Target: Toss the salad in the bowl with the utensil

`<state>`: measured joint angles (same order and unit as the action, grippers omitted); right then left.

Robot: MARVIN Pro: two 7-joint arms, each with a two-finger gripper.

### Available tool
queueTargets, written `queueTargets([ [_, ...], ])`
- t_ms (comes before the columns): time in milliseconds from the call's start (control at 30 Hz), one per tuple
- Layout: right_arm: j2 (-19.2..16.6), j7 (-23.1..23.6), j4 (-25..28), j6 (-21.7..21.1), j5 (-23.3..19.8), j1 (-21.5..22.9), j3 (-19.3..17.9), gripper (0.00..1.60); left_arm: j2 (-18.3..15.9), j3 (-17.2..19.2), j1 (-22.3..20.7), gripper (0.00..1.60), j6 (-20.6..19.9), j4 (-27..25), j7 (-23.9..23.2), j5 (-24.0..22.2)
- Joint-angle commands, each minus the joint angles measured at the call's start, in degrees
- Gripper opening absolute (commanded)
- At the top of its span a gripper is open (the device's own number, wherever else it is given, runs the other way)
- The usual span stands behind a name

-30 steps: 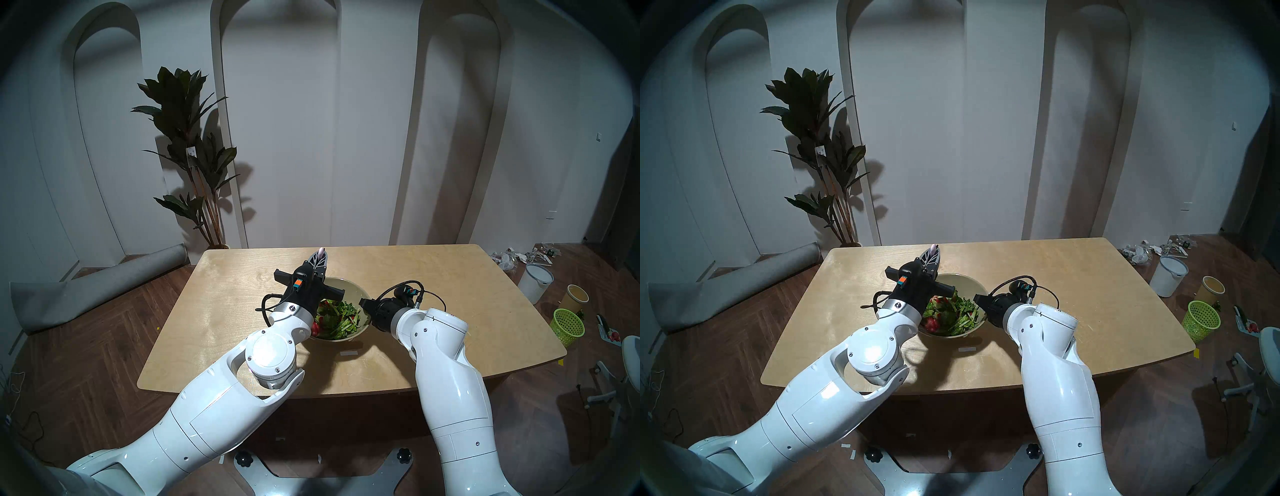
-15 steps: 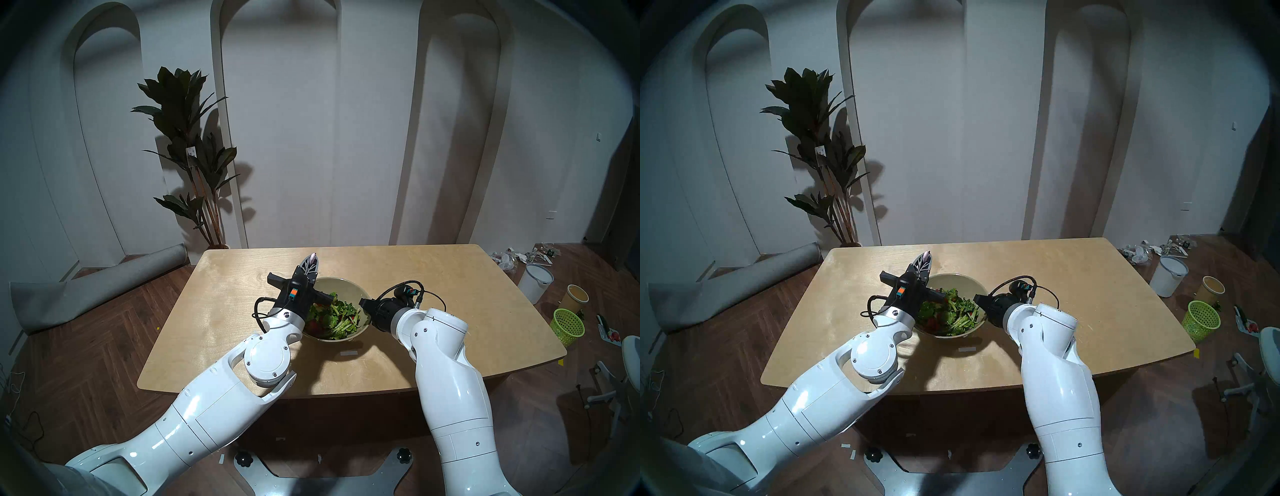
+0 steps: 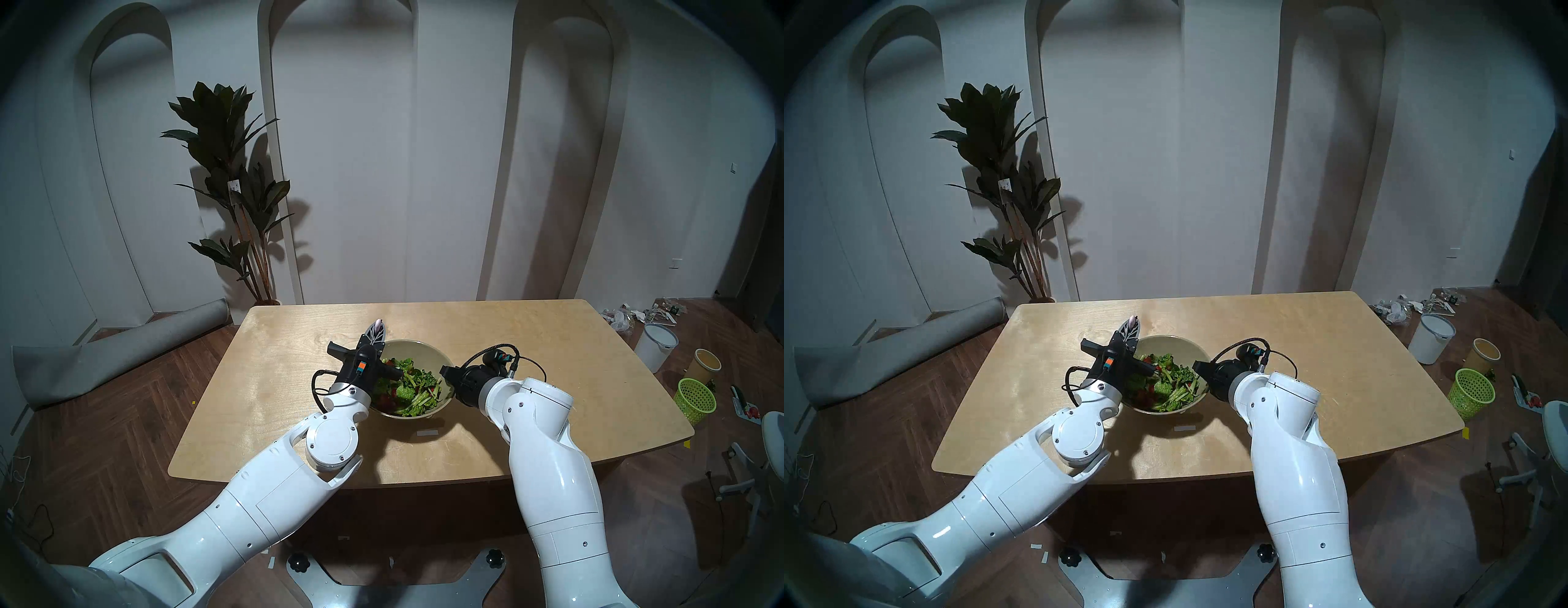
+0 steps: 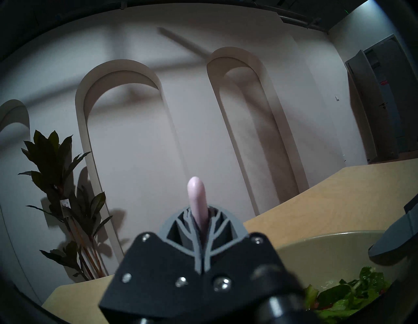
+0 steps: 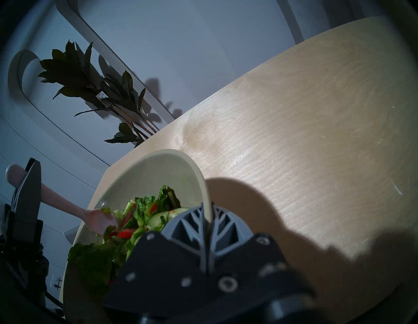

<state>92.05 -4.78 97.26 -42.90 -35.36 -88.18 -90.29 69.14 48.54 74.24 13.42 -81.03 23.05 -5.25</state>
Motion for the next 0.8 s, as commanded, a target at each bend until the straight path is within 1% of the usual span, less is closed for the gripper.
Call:
queueTargets([
  [0, 0.03, 0.07, 1.43, -0.03, -0.1, 0.4, -0.05, 0.0, 0.26, 0.82, -1.33, 0.0, -3.1, -0.19, -4.58, -5.18],
  [67, 0.03, 0.08, 1.43, -0.02, -0.1, 0.4, -0.05, 0.0, 0.09, 1.18, -0.84, 0.0, -4.78, -1.0, -5.95, -7.38],
  [100, 0.02, 0.08, 1.42, -0.01, -0.1, 0.41, -0.04, 0.0, -0.09, 1.48, -0.6, 0.0, -5.95, -1.55, -7.51, -9.4],
  [200, 0.02, 0.09, 1.4, 0.0, -0.1, 0.41, -0.04, 0.0, -0.45, 2.33, 0.05, 0.0, -8.7, -3.02, -10.26, -13.66],
  [233, 0.02, 0.1, 1.37, 0.01, -0.09, 0.43, -0.04, 0.0, -0.48, 2.87, 0.45, 0.0, -9.88, -3.8, -11.36, -16.37],
  [267, 0.02, 0.1, 1.36, 0.02, -0.09, 0.43, -0.04, 0.0, -0.61, 3.33, 0.68, 0.0, -11.01, -4.45, -12.34, -17.67],
  [333, 0.02, 0.1, 1.37, 0.01, -0.09, 0.43, -0.04, 0.0, -1.02, 3.94, 1.07, 0.0, -12.71, -5.88, -13.4, -19.74],
  [367, 0.02, 0.1, 1.37, 0.02, -0.09, 0.43, -0.04, 0.0, -1.23, 4.43, 1.31, 0.0, -14.26, -6.9, -14.24, -21.49],
  [400, 0.02, 0.1, 1.38, 0.01, -0.09, 0.42, -0.04, 0.0, -1.57, 4.49, 1.35, 0.0, -14.62, -7.51, -14.47, -22.43],
  [467, 0.02, 0.1, 1.37, 0.01, -0.09, 0.43, -0.04, 0.0, -1.81, 5.55, 1.82, 0.0, -17.56, -9.45, -15.56, -25.45],
  [533, 0.02, 0.1, 1.38, 0.01, -0.09, 0.42, -0.04, 0.0, -2.19, 6.27, 2.05, 0.0, -19.4, -11.04, -16.02, -27.41],
  [633, 0.02, 0.09, 1.39, 0.0, -0.09, 0.42, -0.04, 0.0, -2.63, 7.1, 2.28, 0.0, -21.48, -13.13, -15.69, -29.17],
  [767, 0.02, 0.09, 1.39, 0.0, -0.09, 0.42, -0.04, 0.0, -2.78, 8.11, 2.33, 0.0, -22.74, -14.87, -15.36, -30.62],
])
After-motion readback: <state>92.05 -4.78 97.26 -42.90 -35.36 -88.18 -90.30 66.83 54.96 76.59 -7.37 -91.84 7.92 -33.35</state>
